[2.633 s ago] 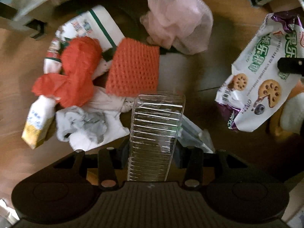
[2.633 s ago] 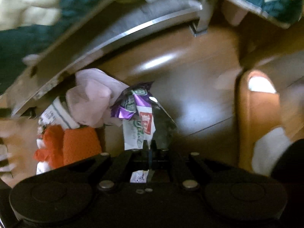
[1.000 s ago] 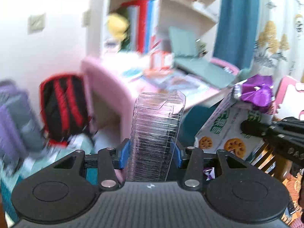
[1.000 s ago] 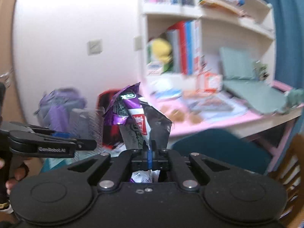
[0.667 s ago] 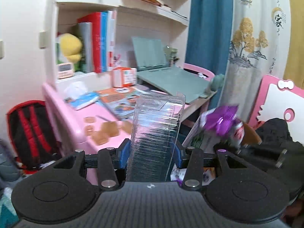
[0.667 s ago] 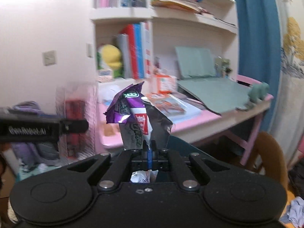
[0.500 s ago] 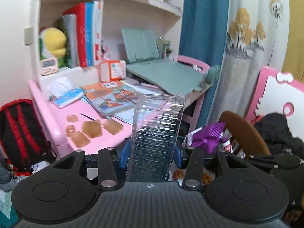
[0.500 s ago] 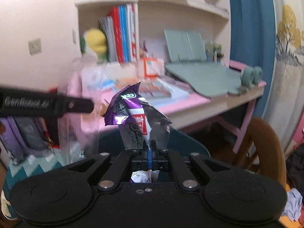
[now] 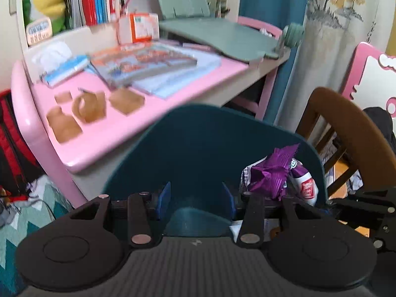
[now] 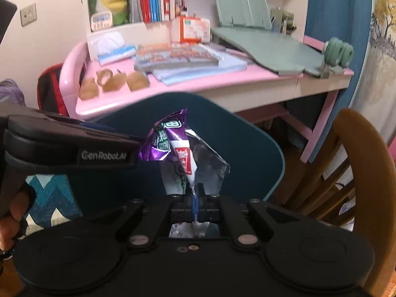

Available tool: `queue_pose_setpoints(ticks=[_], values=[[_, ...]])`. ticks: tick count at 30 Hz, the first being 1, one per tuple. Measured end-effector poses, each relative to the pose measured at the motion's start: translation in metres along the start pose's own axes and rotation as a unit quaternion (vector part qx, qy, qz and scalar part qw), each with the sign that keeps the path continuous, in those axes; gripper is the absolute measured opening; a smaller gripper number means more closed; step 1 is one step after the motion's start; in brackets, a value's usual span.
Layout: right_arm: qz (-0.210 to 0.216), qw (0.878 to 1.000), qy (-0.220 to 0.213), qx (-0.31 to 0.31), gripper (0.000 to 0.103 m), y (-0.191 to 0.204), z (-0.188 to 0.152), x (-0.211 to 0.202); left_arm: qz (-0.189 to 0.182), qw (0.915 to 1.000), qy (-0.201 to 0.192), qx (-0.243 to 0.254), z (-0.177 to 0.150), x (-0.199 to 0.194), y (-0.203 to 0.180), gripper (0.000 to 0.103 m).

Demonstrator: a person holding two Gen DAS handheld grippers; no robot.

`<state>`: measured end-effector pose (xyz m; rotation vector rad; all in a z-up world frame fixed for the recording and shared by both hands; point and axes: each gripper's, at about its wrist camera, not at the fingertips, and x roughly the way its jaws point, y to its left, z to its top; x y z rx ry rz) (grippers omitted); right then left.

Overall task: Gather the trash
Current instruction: 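Drop the container and wrapper into the teal bin, opening both tools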

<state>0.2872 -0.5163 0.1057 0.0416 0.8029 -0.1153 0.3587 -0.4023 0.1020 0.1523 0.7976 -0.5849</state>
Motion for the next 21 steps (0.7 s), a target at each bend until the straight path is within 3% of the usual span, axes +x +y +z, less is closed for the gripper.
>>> queue_pose_setpoints(ticks=[7, 8, 10, 18, 21], values=[[-0.004, 1.0, 0.018, 0.006, 0.028, 0.0, -0.003, 0.007, 0.0, 0.9999, 0.011, 0.002, -0.012, 0.005, 0.004, 0.045], [-0.005, 1.0, 0.018, 0.006, 0.03, 0.001, -0.003, 0.006, 0.001, 1.0, 0.01, 0.001, -0.013, 0.003, 0.005, 0.049], [-0.006, 1.0, 0.016, 0.004, 0.031, 0.003, -0.004, 0.003, 0.003, 1.0, 0.002, -0.003, -0.014, -0.003, 0.006, 0.062], [0.003, 1.0, 0.001, -0.006, 0.032, 0.012, -0.008, -0.025, 0.0, 0.9998, -0.021, 0.001, -0.022, -0.039, 0.009, 0.064], [0.01, 1.0, -0.007, -0.008, 0.033, 0.017, -0.009, -0.039, -0.001, 0.9996, -0.028, -0.005, -0.026, -0.055, 0.013, 0.07]])
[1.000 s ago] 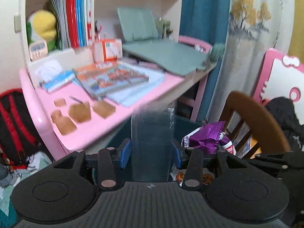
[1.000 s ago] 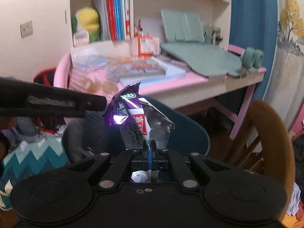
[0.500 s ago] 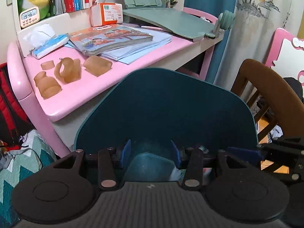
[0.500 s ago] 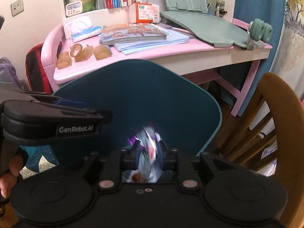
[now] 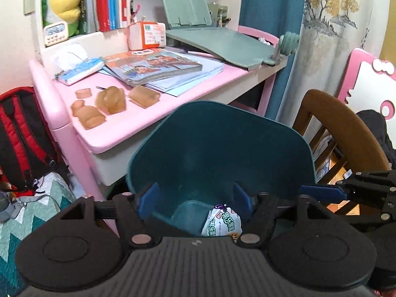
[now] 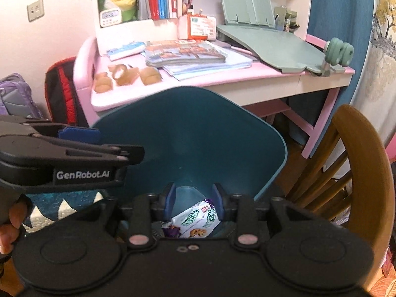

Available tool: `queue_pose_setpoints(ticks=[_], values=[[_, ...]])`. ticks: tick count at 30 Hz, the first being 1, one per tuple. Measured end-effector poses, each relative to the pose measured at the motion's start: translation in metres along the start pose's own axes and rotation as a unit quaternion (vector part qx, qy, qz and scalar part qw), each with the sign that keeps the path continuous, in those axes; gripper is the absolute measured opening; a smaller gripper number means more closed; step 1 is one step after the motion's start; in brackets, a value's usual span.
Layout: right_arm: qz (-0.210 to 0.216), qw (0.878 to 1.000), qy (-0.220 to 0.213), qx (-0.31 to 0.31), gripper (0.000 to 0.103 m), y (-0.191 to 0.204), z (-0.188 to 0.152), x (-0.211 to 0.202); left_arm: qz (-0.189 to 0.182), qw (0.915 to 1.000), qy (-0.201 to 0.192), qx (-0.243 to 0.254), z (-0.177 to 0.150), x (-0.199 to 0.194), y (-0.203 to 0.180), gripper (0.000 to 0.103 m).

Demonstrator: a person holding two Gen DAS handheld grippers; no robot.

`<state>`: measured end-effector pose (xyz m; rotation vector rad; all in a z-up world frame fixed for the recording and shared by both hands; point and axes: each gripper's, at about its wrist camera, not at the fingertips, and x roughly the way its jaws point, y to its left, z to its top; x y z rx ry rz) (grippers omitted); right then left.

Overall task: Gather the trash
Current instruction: 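Drop the container and wrapper into the teal bin, opening both tools, then turn both tools back toward the trash under the bed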

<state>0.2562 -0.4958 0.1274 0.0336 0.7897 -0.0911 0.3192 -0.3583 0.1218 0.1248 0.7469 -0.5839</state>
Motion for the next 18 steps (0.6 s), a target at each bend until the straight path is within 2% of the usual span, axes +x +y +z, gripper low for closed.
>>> queue_pose_setpoints(ticks=[9, 18], values=[[0.032, 0.999, -0.024, -0.024, 0.034, 0.028, -0.005, -0.04, 0.011, 0.9996, -0.025, -0.01, -0.022, -0.061, 0.029, 0.07], [0.079, 0.994, -0.04, -0.057, 0.036, 0.078, -0.011, -0.068, 0.03, 0.9983, -0.04, -0.028, -0.057, -0.117, 0.071, 0.08]])
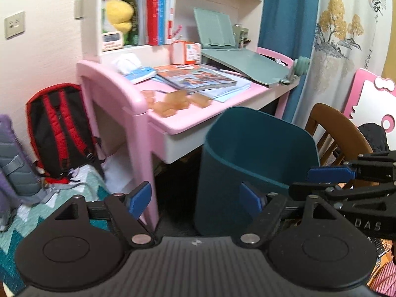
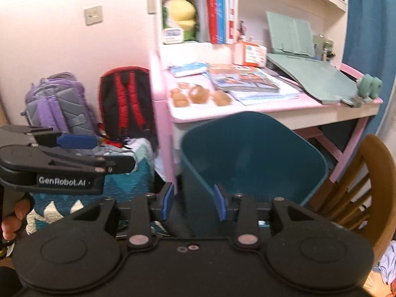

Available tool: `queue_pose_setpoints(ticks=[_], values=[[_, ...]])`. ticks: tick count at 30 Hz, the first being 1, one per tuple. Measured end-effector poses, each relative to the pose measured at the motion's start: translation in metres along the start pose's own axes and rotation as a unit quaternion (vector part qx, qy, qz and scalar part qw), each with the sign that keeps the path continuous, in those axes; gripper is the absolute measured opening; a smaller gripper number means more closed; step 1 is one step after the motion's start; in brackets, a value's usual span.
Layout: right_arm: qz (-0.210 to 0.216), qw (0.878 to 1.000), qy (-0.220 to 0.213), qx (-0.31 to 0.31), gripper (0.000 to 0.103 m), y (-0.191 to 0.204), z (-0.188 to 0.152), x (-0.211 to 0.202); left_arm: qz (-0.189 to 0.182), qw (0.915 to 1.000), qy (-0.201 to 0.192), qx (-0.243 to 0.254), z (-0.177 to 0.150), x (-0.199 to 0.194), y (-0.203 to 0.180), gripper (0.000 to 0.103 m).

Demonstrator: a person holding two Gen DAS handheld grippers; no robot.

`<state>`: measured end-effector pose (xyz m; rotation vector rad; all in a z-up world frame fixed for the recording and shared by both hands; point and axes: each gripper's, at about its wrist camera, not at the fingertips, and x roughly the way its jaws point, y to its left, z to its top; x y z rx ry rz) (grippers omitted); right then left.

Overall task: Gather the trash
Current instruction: 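Turn both tools back toward the trash under the bed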

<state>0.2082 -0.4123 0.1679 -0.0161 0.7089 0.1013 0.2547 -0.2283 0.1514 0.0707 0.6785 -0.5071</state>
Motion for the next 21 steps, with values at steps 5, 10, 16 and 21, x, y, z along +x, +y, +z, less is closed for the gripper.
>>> queue_pose_setpoints(ticks=[5, 10, 16, 21], values=[[0.052, 0.998, 0.002, -0.019, 0.039, 0.037, -0.003, 0.004, 0.016, 0.9996, -0.002, -0.022, -0.024, -0.024, 0.035, 0.081], [0.108, 0.994, 0.001, -0.027, 0.047, 0.072, -0.012, 0.023, 0.038, 0.9976, 0.006, -0.058, -0.053, -0.04, 0.077, 0.083], [0.158, 0.985, 0.021, -0.064, 0.05, 0.122, -0.035, 0.063, 0.079, 0.9907, 0.017, -0.11, -0.1, -0.049, 0.141, 0.084], [0.201, 0.975, 0.04, -0.089, 0.051, 0.165, -0.06, 0.104, 0.113, 0.9817, 0.024, -0.151, -0.145, -0.046, 0.195, 0.1]])
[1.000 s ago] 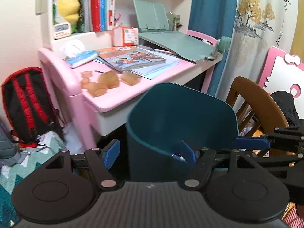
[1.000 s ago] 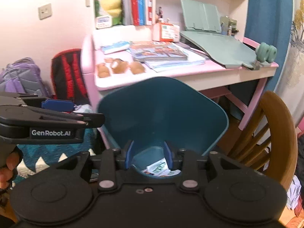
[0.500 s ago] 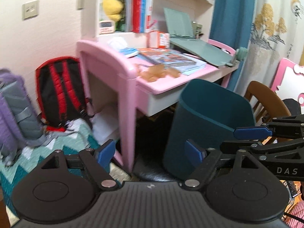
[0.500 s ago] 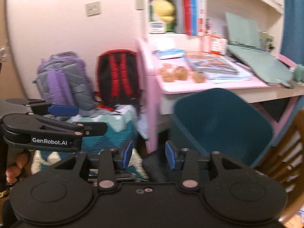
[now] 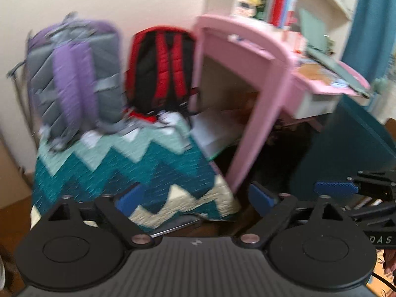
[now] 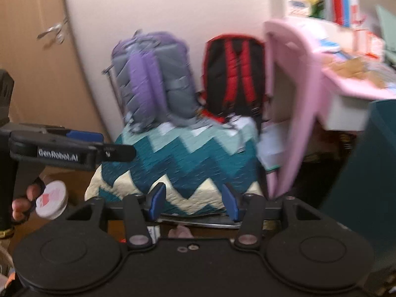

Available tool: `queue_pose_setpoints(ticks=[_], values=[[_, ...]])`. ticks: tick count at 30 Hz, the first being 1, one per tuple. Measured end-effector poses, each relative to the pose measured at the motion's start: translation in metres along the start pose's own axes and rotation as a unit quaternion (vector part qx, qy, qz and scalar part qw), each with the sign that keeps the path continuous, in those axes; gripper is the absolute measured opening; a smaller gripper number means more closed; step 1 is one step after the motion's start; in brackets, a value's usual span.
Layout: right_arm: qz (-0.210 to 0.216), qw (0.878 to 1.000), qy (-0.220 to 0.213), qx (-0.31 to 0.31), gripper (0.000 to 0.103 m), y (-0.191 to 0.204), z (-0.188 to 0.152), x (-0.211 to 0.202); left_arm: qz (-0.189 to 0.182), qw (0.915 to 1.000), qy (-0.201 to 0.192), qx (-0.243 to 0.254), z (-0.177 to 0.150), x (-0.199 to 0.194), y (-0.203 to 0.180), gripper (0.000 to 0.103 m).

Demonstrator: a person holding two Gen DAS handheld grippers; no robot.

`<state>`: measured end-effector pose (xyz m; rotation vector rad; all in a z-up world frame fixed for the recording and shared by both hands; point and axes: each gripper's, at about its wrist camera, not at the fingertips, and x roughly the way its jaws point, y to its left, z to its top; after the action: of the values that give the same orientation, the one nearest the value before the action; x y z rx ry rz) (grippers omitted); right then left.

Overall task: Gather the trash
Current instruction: 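Turn both tools back toward the trash under the bed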

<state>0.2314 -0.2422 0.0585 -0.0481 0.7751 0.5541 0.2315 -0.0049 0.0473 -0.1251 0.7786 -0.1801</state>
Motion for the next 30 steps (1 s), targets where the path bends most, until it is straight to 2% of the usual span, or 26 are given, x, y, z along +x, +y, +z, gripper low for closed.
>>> queue_pose_setpoints(ticks=[5, 9, 12, 15, 19, 23, 30], values=[[0.031, 0.999, 0.032, 0.015, 0.051, 0.013, -0.018, 0.064, 0.042, 0.9987, 0.015, -0.024, -0.03, 0.026, 0.057, 0.1], [0.043, 0.996, 0.068, 0.029, 0.051, 0.017, -0.035, 0.123, 0.069, 0.9951, 0.044, -0.055, -0.058, 0.055, 0.104, 0.1], [0.037, 0.994, 0.102, 0.032, 0.051, 0.018, -0.05, 0.168, 0.09, 0.99, 0.075, -0.078, -0.086, 0.081, 0.141, 0.1], [0.01, 0.993, 0.116, 0.031, 0.051, 0.019, -0.065, 0.205, 0.109, 0.9849, 0.101, -0.088, -0.11, 0.106, 0.173, 0.1], [-0.003, 0.989, 0.141, 0.052, 0.051, 0.019, -0.086, 0.258, 0.124, 0.9779, 0.144, -0.086, -0.142, 0.141, 0.204, 0.1], [0.003, 0.983, 0.17, 0.063, 0.051, 0.02, -0.106, 0.311, 0.137, 0.9723, 0.183, -0.05, -0.171, 0.182, 0.224, 0.1], [0.005, 0.972, 0.222, 0.08, 0.051, 0.021, -0.142, 0.401, 0.126, 0.9595, 0.25, -0.033, -0.212, 0.245, 0.258, 0.1]])
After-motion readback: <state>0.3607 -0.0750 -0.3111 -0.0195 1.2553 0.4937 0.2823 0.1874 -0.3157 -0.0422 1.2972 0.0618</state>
